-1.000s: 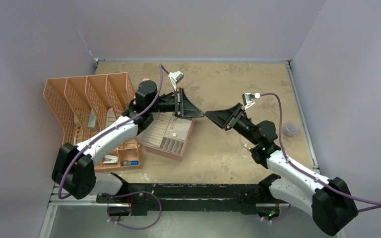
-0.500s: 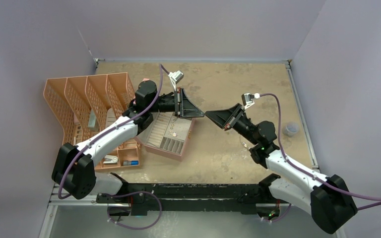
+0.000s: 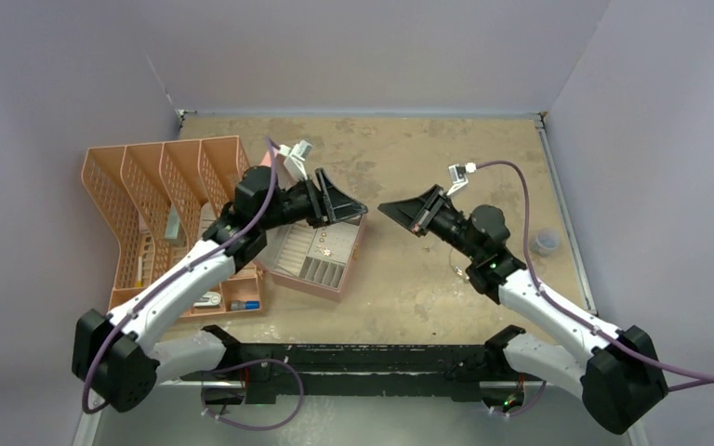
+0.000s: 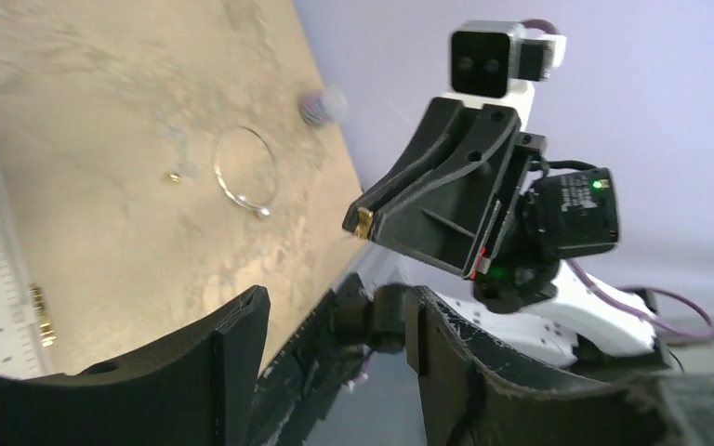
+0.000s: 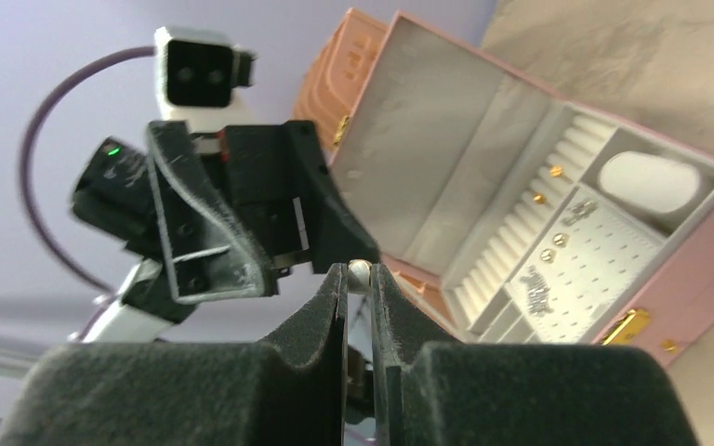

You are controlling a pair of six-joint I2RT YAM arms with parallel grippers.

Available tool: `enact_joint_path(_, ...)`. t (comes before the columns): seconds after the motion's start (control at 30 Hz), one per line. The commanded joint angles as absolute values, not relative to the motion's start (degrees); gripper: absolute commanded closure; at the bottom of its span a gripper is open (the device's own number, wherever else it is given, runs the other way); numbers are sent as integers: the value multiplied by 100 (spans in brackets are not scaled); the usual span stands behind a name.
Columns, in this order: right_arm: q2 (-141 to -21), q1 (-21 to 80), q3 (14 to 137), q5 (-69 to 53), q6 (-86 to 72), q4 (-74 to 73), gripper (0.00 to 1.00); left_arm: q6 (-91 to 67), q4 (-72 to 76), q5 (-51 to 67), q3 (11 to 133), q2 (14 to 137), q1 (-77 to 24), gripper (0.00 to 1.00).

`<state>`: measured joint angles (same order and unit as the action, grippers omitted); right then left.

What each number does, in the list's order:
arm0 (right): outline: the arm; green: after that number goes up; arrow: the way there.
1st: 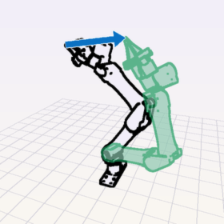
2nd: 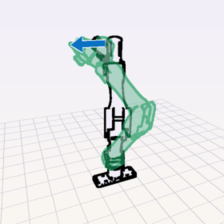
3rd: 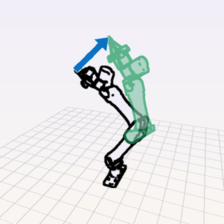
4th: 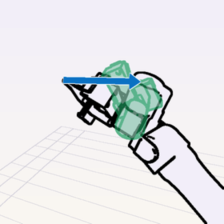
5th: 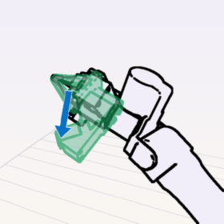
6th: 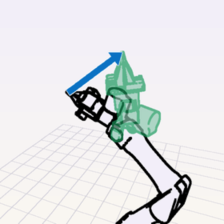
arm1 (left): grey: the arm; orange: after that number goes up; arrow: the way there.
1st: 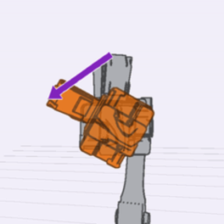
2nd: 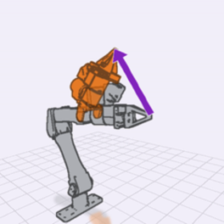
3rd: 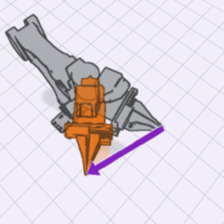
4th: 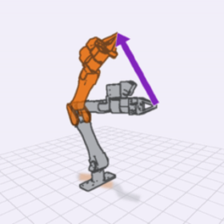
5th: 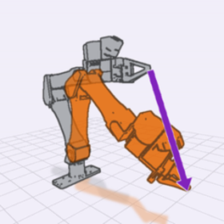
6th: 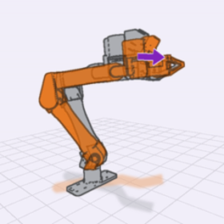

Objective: Organize the mixed jewelry

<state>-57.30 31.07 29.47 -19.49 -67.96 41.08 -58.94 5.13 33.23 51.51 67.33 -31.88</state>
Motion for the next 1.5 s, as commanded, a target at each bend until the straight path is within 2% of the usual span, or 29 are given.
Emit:
enact_joint_path(0.0, -5979, 3085, 3896, -1629, -5417, 2645, 92, -5223, -294, 1908, 5069, 6073, -3164, 44)
enact_joint_path(0.27, -6948, 3326, 5317, -1043, -3762, 1020, 93, -3964, -1149, 1011, 5558, 5471, -3164, 43)
enact_joint_path(0.47, -7769, 4112, 6289, -143, -3013, 140, 93, -3270, -2380, -1133, 6126, 5030, -3161, 42)
enact_joint_path(0.67, -8625, 4601, 7001, 284, -2500, -523, 93, -2869, -2323, -1982, 5816, 4492, -3164, 42)
enact_joint_path(1.07, -9908, 5041, 8032, 719, -2019, -1510, 91, -2835, -2241, -2091, 5421, 4177, -3158, 41)
enact_joint_path(1.47, -10374, 5279, 8313, 558, -1984, -1619, 91, -2813, -2303, -2108, 5382, 4117, -3158, 41)
